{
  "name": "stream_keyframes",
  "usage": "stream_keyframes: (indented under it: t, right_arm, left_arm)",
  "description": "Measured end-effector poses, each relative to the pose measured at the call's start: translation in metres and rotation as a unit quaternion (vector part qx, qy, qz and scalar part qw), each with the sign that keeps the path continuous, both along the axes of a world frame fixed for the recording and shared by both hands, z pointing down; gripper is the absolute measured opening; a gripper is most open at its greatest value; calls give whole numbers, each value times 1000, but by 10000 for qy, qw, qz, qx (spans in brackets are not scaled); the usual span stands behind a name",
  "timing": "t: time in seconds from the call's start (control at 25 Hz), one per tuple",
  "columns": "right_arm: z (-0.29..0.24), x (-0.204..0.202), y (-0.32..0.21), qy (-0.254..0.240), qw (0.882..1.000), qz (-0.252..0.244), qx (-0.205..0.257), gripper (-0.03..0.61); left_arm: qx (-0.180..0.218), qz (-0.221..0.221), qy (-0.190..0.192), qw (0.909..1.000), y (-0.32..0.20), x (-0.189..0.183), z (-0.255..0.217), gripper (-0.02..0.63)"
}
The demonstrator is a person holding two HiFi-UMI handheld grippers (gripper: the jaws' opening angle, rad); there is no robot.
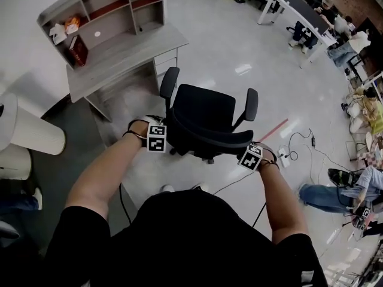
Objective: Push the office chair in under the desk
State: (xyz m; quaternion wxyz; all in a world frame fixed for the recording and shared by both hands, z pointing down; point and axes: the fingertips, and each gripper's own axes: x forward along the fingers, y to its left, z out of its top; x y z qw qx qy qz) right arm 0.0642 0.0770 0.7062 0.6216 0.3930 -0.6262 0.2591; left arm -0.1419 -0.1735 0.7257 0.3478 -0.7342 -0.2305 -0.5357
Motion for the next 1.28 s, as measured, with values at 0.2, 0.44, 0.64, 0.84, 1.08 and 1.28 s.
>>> stream_keyframes:
  t: [0.2, 0.44, 0.64, 0.84, 1.08, 1.28]
  right_arm:
    - [0, -23, -13, -16, 9996, -286, -12, 187]
    - [-1, -50, -34, -10, 9980, -633, 6, 187]
    - [-3, -67, -52, -28, 9959, -907, 6, 187]
    - [-4, -85, -73, -3, 9927, -1206, 29, 187]
    - [-4, -107, -99, -21, 9868, -1618, 68, 187]
    - [-7, -125, -122, -95, 9776, -2098, 107, 187]
  left_arm:
    - [-41, -253, 60, 9997, -1, -37, -1, 155]
    - [-60, -536, 124, 9985, -5, -79, -1, 149]
    - [-35, -787, 84, 9969, -11, -109, -2, 146]
    - [-3, -1082, 98, 9941, -16, -138, -2, 143]
    - [21, -1511, 70, 9885, -20, -174, -1, 143]
    - [44, -1904, 28, 9817, -20, -201, 0, 143]
